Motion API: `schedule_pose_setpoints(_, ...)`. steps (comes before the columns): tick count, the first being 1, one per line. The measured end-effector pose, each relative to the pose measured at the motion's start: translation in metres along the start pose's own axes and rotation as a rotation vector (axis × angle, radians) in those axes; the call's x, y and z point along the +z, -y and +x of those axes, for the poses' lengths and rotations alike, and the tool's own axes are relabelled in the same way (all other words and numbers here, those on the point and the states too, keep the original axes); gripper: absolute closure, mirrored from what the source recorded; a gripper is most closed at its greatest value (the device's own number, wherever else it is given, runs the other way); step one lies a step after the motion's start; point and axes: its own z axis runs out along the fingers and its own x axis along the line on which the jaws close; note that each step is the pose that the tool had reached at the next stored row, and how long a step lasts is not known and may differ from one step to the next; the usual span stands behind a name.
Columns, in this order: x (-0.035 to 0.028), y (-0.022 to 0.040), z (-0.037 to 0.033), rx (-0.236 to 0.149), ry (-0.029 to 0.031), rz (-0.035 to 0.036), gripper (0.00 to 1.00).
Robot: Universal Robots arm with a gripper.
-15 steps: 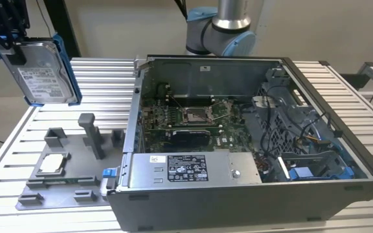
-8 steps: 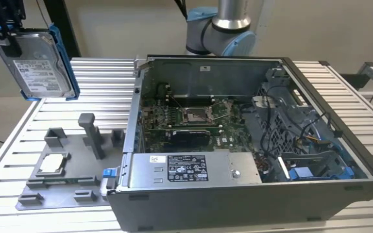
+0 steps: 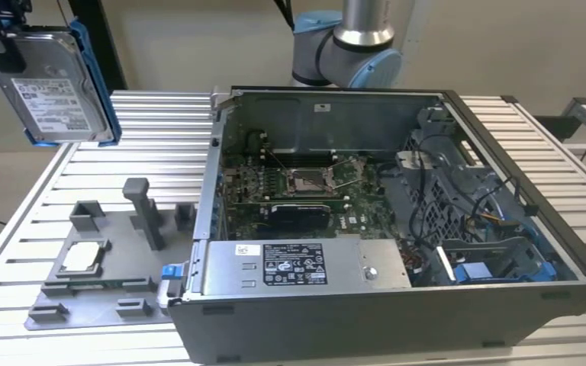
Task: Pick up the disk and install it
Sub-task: 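Pick up the disk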
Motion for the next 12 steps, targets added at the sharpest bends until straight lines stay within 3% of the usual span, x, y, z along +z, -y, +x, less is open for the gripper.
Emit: schedule_pose_setpoints(12,-0.0305,-0.0006,-0.0003,0.000,-0.0002,-0.0003,1.00)
